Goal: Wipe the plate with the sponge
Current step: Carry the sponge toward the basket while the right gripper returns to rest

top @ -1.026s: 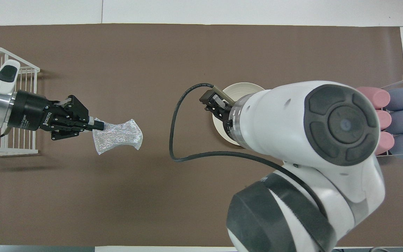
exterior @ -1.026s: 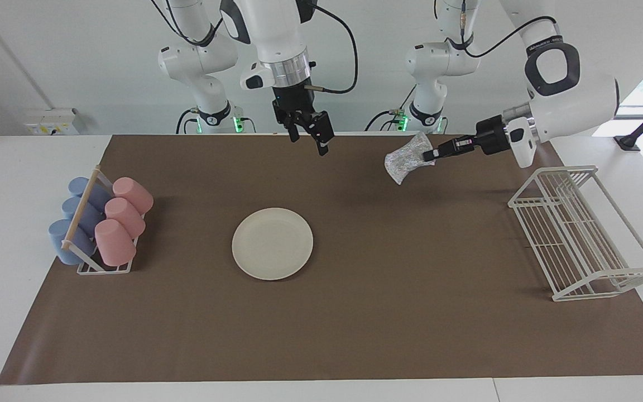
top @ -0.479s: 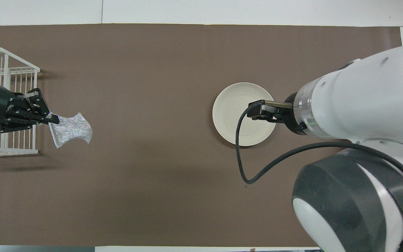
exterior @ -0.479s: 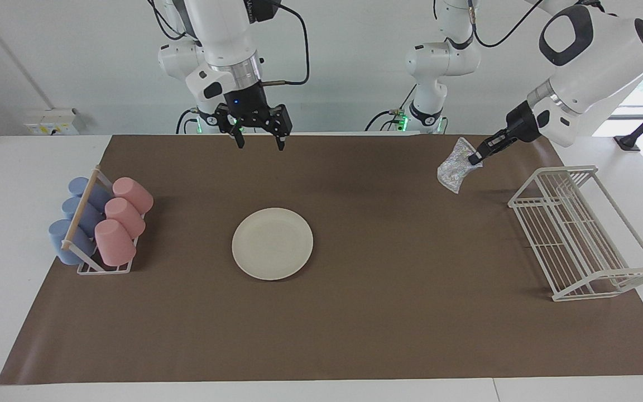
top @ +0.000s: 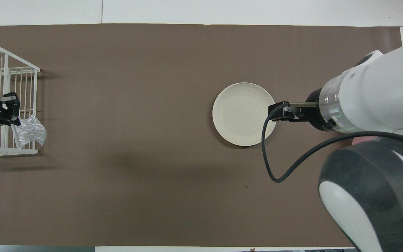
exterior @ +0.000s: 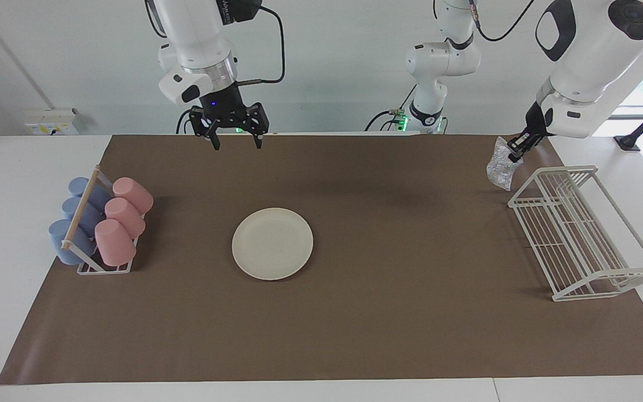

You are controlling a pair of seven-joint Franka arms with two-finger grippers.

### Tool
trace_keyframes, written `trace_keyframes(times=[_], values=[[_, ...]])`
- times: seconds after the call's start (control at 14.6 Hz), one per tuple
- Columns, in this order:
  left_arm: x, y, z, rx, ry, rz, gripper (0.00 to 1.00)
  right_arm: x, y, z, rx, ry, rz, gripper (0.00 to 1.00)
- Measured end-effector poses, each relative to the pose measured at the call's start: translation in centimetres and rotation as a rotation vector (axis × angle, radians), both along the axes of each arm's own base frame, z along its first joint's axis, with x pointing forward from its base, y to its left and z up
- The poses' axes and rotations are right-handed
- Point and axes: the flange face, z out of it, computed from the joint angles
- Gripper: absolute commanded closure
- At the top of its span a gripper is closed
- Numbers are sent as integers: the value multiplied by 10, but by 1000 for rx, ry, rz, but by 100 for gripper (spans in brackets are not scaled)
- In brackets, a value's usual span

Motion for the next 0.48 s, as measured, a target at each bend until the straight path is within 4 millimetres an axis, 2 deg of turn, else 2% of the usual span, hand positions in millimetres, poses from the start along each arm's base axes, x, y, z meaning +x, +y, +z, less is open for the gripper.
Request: trace_keyframes(times=[0.21, 0.34, 0.48], values=[[2, 0, 8, 98, -21, -32, 100, 9, -37, -1, -3, 8, -11, 0], [4, 9, 17, 210, -32, -91, 100, 13, -62, -2, -4, 13, -14, 0], [6, 20, 23, 314, -21, -174, 100, 11, -78, -1, -12, 36, -22, 0]])
